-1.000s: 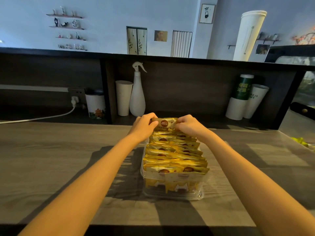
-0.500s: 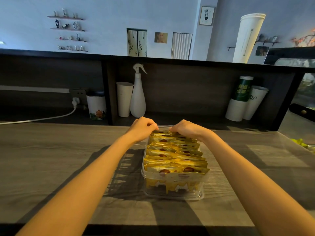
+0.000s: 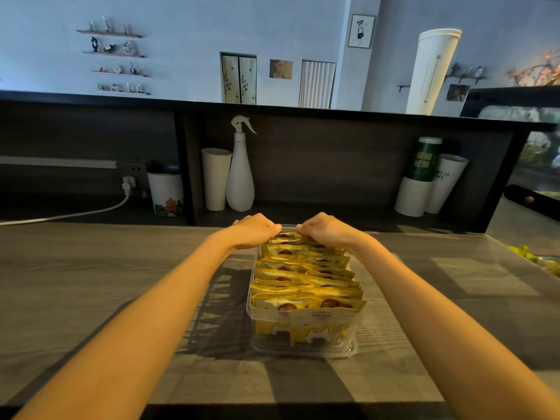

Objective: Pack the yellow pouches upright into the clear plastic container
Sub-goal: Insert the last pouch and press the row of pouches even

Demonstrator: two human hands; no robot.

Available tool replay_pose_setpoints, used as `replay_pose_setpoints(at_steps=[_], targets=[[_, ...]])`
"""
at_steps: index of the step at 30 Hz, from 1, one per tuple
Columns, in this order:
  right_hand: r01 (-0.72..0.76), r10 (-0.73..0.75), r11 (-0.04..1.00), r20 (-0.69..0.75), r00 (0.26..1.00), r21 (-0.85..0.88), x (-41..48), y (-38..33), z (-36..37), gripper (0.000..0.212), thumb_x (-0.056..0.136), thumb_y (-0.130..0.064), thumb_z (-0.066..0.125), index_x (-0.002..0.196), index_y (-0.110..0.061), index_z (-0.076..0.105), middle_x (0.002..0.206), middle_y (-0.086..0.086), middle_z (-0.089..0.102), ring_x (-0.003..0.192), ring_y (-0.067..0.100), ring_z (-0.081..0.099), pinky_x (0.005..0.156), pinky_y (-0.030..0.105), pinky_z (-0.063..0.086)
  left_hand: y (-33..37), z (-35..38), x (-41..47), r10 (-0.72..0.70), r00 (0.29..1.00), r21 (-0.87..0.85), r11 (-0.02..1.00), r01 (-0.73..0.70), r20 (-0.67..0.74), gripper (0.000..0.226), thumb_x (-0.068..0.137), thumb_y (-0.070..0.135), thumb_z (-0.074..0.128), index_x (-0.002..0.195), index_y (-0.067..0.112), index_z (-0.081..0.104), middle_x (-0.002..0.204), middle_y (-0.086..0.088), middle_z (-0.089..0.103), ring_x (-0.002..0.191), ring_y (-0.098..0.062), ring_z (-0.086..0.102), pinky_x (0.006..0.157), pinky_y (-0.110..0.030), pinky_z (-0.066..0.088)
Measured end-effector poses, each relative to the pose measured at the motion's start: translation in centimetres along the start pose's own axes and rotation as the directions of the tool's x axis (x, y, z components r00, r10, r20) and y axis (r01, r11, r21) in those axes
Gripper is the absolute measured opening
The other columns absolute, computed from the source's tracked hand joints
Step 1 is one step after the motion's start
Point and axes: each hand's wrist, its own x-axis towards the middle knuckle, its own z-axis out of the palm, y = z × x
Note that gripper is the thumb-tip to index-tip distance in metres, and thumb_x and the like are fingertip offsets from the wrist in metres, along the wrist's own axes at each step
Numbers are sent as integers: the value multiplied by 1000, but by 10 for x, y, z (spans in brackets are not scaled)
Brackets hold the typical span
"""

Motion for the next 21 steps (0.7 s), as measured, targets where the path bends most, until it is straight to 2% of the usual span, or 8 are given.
replay_pose_setpoints(at_steps=[3,6,9,12,14,16,18,21], targets=[[-10,10,1000,25,1000,-25,0,1,1,40,99,-35,39,125,-10,58,120,9,60,113,21,55,87,28,36,-2,2,0,-16,1000,-22,1000,16,9,43,98,34,35,59,18,39,64,0,40,65,-12,42,73,-31,33],[-18,18,999,6,1000,-26,1,0,2,39,98,-35,41,120,-9,60,113,9,62,104,18,57,86,27,38,-1,2,-2,-15,1000,-21,1000,15,7,41,97,33,36,60,18,41,67,-2,43,75,-18,46,82,-35,35],[-19,19,999,-5,1000,-26,1,1,3,38,98,-34,41,119,-9,60,108,8,62,98,16,56,85,27,38,0,3,-3,-11,1000,-7,1000,11,1,41,97,33,36,60,18,42,66,-1,45,71,-14,47,87,-38,35],[1,-1,1000,-7,1000,-30,-1,3,3,41,98,-36,39,120,-9,61,107,7,62,101,16,57,86,27,37,0,3,-6,3,1000,-24,1000,-3,-3,40,97,32,36,67,13,52,72,-4,51,71,-13,48,80,-33,35],[24,-24,999,-21,999,-25,-4,2,3,42,99,-35,37,123,-8,59,118,10,61,110,19,57,90,27,38,1,2,-10,35,999,-46,998,-36,-12,39,98,30,35,90,6,66,89,-7,58,84,-16,51,75,-28,38],[50,-51,998,-46,998,-29,-9,1,3,41,100,-32,37,129,-9,55,131,10,56,121,22,52,98,30,38,3,1,-15,64,997,-62,996,-67,-37,39,98,26,36,106,4,67,100,-7,60,91,-15,52,70,-20,38],[67,-67,998,-71,995,-11,-11,0,3,40,100,-30,38,130,-9,53,136,9,53,125,23,49,103,31,37,5,1,-20,95,993,-75,992,-100,-67,35,98,24,37,105,7,67,101,-5,60,91,-12,51,69,-17,37],[79,-78,997,-97,992,9,-12,-1,4,38,100,-27,39,128,-8,55,135,10,54,123,23,51,102,32,38,8,-1,-25,117,987,-83,989,-126,-109,26,97,22,39,97,14,64,99,-4,58,85,-9,51,73,-24,39]])
